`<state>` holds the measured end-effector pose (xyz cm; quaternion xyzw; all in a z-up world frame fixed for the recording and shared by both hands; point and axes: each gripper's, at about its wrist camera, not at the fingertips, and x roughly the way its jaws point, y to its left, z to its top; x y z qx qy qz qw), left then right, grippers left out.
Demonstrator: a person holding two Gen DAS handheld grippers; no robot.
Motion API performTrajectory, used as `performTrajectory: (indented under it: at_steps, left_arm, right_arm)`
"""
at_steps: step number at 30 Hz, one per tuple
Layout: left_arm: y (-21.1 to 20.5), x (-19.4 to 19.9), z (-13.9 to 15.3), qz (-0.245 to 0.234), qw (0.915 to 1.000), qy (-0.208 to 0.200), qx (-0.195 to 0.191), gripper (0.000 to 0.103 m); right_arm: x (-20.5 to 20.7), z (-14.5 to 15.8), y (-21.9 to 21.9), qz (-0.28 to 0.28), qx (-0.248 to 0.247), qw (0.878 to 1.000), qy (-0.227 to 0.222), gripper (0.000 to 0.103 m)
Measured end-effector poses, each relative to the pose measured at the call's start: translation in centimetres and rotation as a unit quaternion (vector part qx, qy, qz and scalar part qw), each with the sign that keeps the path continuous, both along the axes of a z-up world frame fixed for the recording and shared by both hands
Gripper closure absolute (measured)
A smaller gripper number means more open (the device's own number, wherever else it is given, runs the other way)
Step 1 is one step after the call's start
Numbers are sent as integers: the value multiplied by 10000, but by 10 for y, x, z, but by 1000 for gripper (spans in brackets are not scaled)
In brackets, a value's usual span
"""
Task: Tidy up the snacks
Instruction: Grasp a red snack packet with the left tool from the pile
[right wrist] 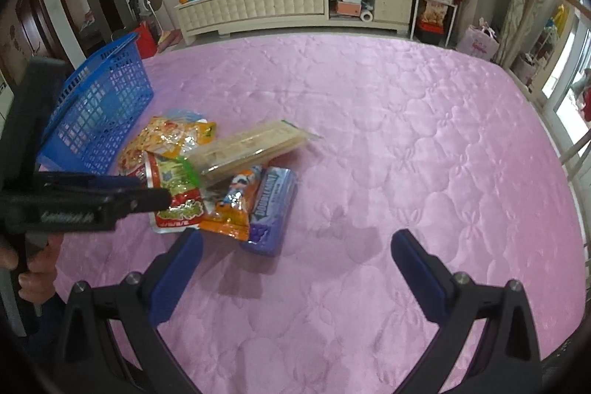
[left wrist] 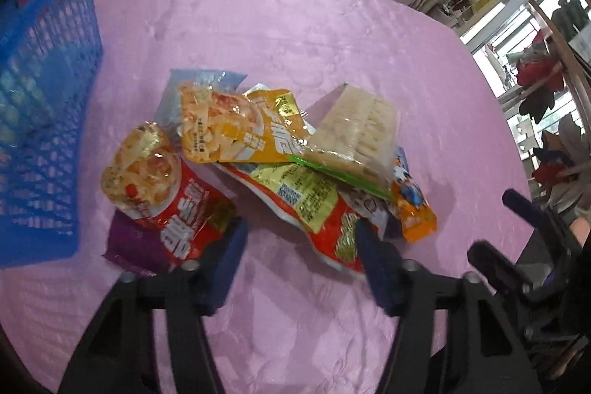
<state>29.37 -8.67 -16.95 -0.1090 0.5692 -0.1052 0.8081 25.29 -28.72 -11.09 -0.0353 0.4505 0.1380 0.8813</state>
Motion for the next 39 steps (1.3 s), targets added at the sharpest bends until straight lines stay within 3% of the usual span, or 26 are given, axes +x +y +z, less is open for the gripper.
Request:
performTrajectory:
  at_steps: [8, 14, 22, 39]
  left_arm:
    - [-8, 20, -14, -71, 9999, 119, 68, 71]
    - [-8, 16, -4, -20, 9999, -70, -115, 83]
    - [6, -3, 5, -91, 9998, -126, -154, 89]
    - [30, -64, 43, -527, 9947, -720, 516, 96]
  right_arm:
    - [4, -7, -13, -132, 132, 9998, 108, 0]
    - [1, -8, -17, -174, 137, 9995, 203, 0]
    - [-2, -8, -15, -226, 186, 9988, 381, 0]
    - [-13, 3, 33, 246, 114, 9987, 429, 0]
